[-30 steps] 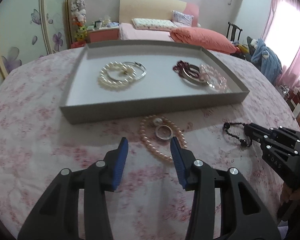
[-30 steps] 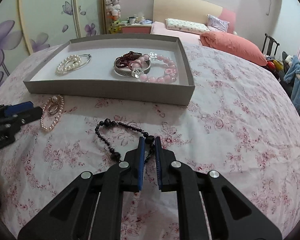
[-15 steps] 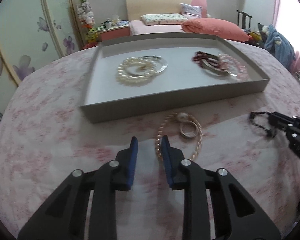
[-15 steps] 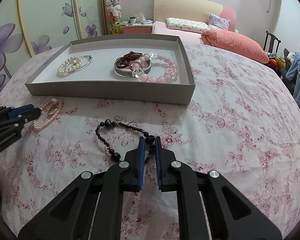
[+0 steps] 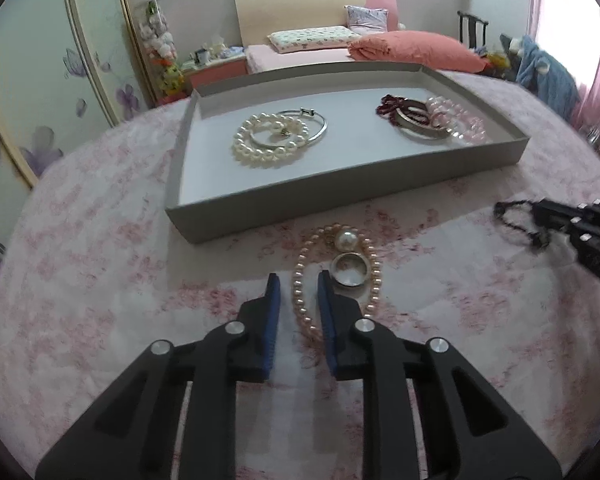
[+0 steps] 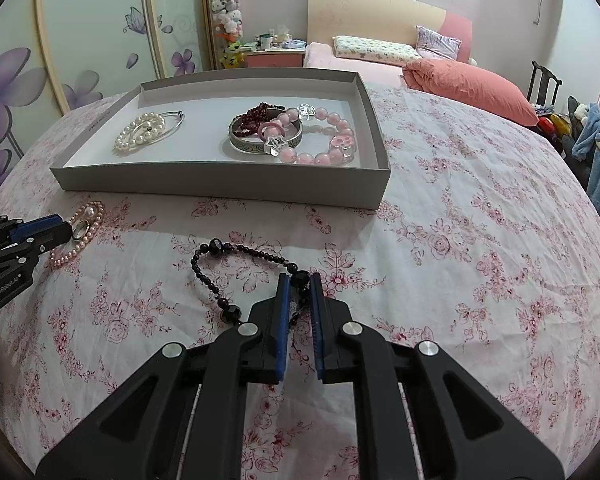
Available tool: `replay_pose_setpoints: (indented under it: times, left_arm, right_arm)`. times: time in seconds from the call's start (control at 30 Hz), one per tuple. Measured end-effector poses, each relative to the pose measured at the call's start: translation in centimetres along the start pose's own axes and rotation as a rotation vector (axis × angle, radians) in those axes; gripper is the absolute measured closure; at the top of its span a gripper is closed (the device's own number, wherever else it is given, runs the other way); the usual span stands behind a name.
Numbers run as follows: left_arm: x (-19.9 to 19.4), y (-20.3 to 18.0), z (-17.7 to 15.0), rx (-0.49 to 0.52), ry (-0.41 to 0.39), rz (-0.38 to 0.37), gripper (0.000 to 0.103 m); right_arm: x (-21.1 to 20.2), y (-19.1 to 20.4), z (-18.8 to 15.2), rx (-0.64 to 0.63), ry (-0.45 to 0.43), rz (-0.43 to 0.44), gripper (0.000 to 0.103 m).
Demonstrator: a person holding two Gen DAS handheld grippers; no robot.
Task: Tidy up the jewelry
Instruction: 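Grasp the black bead bracelet with the right gripper while the left gripper grasps the pink pearl bracelet, then lift the black bead and pink pearl bracelets and carry both over the tray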
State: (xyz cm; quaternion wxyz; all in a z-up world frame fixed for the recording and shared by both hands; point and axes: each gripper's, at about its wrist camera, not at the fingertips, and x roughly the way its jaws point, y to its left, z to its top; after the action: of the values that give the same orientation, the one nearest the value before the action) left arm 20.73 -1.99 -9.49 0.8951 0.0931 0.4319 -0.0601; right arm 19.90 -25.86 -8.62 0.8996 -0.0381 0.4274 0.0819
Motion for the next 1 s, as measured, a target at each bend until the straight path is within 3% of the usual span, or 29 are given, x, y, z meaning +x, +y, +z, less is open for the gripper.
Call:
replay_pose_setpoints:
  times: [0.2, 0.3, 0.4, 0.5, 0.6, 0.77, 1.0]
  left_arm:
    - [0.3, 0.5, 0.2, -0.004, 0.0, 0.032, 0.083]
    - [0.0, -0.1, -0.1, 0.016, -0.003, 0.023, 0.095]
    - [0.0, -1.0, -0.2, 0.058, -0.013, 0.042, 0.096]
    - [0.2, -1.0, 0.2, 0.03, -0.011, -0.005, 0.097]
    - [0.2, -1.0, 0.8, -0.03, -0.003, -0.116, 0.097]
    - [-1.6, -1.5, 2.3, -0.084, -0.078, -0.27, 0.097]
    - [-4.4, -1.4, 3.8, -0.135, -0.173, -0.352, 0.097]
  right_arm:
    - [0.0, 0.0, 0.0, 0.002, 0.0, 0.002, 0.092]
    - [0.0, 0.0, 0.0, 0.002, 0.001, 0.003, 0.092]
    - [0.0, 0.0, 0.0, 0.001, 0.001, 0.002, 0.092]
    - [0.0, 0.0, 0.0, 0.001, 0.001, 0.002, 0.092]
    - [0.1, -0.1, 0.0, 0.008, 0.0, 0.007, 0.092]
    - [0.0, -0.5, 0.0, 0.043, -0.002, 0.03, 0.093]
    - [-0.2, -0.8, -0.1, 0.075, -0.017, 0.057, 0.095]
